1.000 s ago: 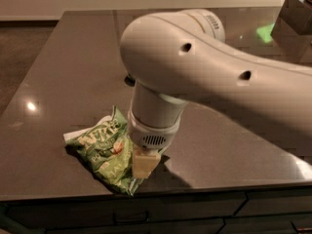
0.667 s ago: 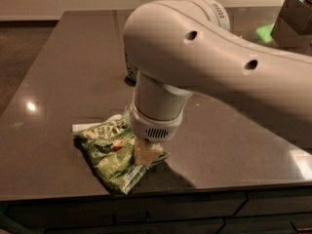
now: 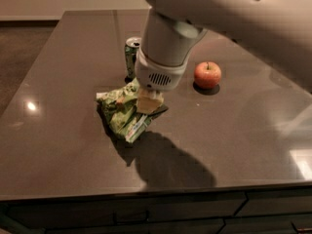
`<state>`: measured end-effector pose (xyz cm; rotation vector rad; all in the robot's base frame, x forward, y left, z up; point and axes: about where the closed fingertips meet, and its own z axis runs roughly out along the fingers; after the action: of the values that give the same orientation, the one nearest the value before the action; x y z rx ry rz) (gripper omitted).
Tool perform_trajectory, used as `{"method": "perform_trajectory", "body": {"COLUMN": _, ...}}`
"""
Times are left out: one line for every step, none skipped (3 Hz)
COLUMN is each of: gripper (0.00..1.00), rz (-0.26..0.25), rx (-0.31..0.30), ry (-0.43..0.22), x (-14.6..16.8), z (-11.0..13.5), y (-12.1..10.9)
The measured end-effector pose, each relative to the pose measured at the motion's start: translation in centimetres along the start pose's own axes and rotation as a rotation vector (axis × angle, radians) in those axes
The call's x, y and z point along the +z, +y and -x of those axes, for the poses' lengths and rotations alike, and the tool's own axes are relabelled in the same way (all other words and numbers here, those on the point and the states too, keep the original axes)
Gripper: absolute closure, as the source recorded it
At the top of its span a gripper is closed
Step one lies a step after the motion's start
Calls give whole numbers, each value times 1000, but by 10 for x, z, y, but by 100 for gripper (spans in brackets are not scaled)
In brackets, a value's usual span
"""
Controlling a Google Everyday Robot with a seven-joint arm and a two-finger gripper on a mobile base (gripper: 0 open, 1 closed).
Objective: Move green jalapeno chip bag near green can
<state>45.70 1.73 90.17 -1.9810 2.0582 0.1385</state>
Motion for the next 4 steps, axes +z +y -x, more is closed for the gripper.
{"method": "perform_trajectory", "body": {"gripper": 100, "rz": -26, "rx": 43, "ry": -5, "x": -9, "z": -1, "y": -32}}
{"method": "perform_trajectory", "body": {"gripper": 83, "rz": -32, "rx": 73, "ry": 5, "x": -6, "z": -4, "y": -49}}
{"method": "perform_trajectory", "body": {"gripper": 59, "rz": -29, "rx": 91, "ry": 12, "x": -2, "z": -7, "y": -57}}
{"method": "perform_trajectory", "body": {"gripper": 36, "rz": -25, "rx": 94, "ry": 12, "x": 2, "z": -10, "y": -60}}
